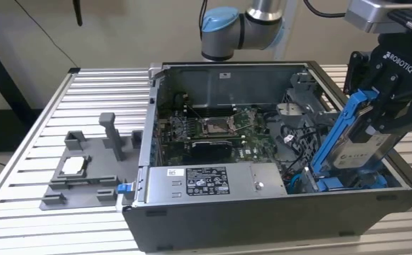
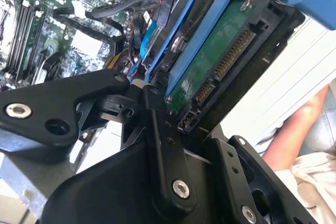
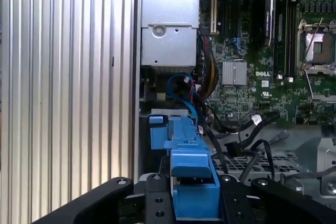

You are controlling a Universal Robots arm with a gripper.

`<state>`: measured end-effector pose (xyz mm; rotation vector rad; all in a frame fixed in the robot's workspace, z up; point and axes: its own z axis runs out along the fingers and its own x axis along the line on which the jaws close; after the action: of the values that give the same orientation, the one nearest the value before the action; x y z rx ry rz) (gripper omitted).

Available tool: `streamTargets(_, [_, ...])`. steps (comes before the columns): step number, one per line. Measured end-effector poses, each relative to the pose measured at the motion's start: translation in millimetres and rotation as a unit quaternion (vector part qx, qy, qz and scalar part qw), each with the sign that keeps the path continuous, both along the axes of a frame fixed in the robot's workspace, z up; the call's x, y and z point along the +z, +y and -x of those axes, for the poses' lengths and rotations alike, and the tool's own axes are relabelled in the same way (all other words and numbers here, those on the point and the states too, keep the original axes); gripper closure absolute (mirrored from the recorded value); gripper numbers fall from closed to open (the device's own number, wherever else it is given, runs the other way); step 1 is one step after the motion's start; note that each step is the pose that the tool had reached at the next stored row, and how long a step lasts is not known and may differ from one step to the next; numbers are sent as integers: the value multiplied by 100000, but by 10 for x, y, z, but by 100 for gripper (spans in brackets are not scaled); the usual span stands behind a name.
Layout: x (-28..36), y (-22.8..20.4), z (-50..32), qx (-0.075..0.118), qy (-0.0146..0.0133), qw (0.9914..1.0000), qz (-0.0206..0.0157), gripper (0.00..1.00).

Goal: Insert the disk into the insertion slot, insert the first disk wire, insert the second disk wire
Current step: 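Insert the disk into the insertion slot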

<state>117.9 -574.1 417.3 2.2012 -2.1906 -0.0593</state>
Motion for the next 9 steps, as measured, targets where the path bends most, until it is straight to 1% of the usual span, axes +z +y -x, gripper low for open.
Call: streamTargets(9, [-90, 9, -11, 7, -9, 100000, -53, 67])
